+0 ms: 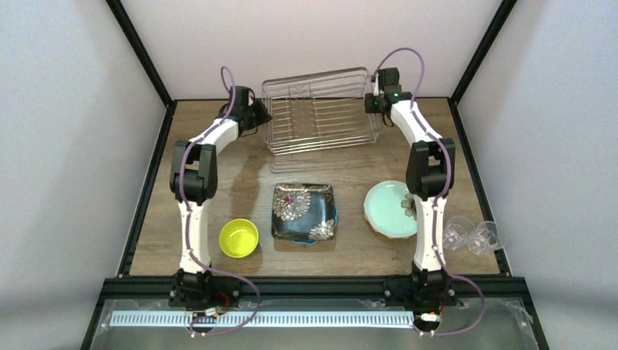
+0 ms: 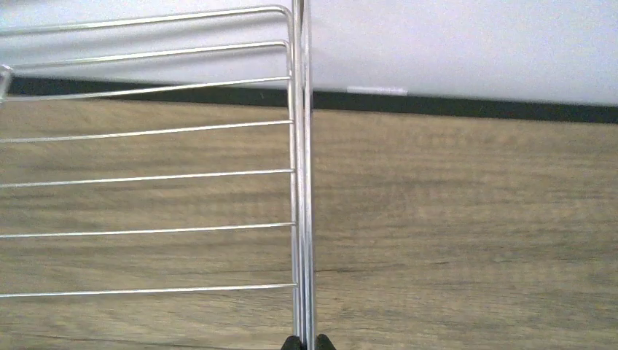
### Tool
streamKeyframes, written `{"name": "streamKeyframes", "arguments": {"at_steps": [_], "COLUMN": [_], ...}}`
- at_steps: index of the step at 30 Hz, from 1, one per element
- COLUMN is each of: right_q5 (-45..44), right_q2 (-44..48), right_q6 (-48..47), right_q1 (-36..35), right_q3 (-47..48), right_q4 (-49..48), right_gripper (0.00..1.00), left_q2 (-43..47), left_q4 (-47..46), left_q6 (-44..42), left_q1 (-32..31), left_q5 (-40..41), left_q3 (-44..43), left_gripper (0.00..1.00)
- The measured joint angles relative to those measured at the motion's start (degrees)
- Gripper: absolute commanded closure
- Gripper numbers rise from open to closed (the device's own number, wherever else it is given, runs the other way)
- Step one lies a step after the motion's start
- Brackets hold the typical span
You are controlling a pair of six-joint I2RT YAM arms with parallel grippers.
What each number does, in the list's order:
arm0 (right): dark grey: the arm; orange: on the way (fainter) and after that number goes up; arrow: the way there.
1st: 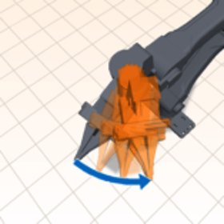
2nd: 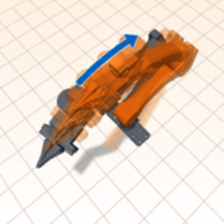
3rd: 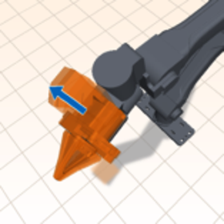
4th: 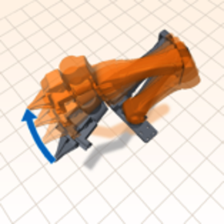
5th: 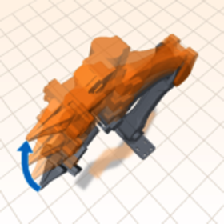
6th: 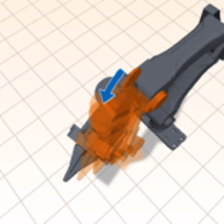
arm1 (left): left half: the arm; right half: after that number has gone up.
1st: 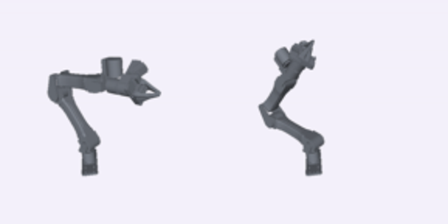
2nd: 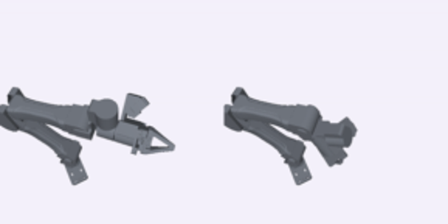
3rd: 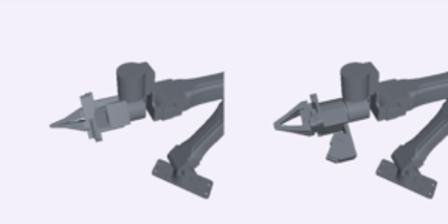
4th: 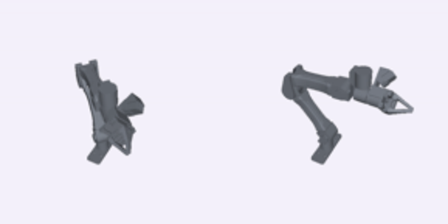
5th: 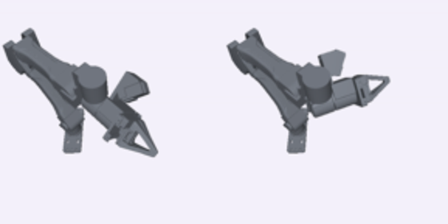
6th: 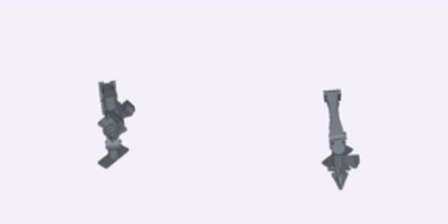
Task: Load the mixed dishes into the dish rack
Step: Grab the dish rack at the center of the board, then place the dish rack at the center of the board.
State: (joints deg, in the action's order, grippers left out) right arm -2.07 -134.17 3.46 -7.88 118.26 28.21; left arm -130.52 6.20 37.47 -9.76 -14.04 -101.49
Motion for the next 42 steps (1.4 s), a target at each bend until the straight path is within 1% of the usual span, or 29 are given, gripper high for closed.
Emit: {"name": "streamKeyframes", "arguments": {"at_steps": [7,14,24,35,42], "right_q5": [-3.1,-3.3,-3.7,-4.2,-3.9], "right_q2": [7.2,7.7,10.6,18.6,20.2], "right_q6": [0.5,0.4,2.1,4.5,5.6], "right_q1": [-1.9,-1.9,-2.4,-3.4,-4.4], "right_q3": [0.7,-0.2,-10.6,-22.0,-27.6], "right_q4": [0.0,-0.4,-2.0,-6.2,-8.0], "right_gripper": [0.99,0.99,0.99,0.99,0.99], "left_q2": [1.8,4.1,4.7,11.6,15.6], "left_q4": [0.2,-0.4,0.5,1.3,1.7], "left_q6": [0.2,0.2,-0.5,-2.3,-3.5], "left_q1": [0.7,0.7,0.7,0.6,0.6], "left_q5": [-0.6,-0.7,-1.0,-0.6,0.8], "left_q3": [0.4,2.3,6.9,12.3,18.3], "left_gripper": [0.97,0.97,0.97,0.97,0.97]}}
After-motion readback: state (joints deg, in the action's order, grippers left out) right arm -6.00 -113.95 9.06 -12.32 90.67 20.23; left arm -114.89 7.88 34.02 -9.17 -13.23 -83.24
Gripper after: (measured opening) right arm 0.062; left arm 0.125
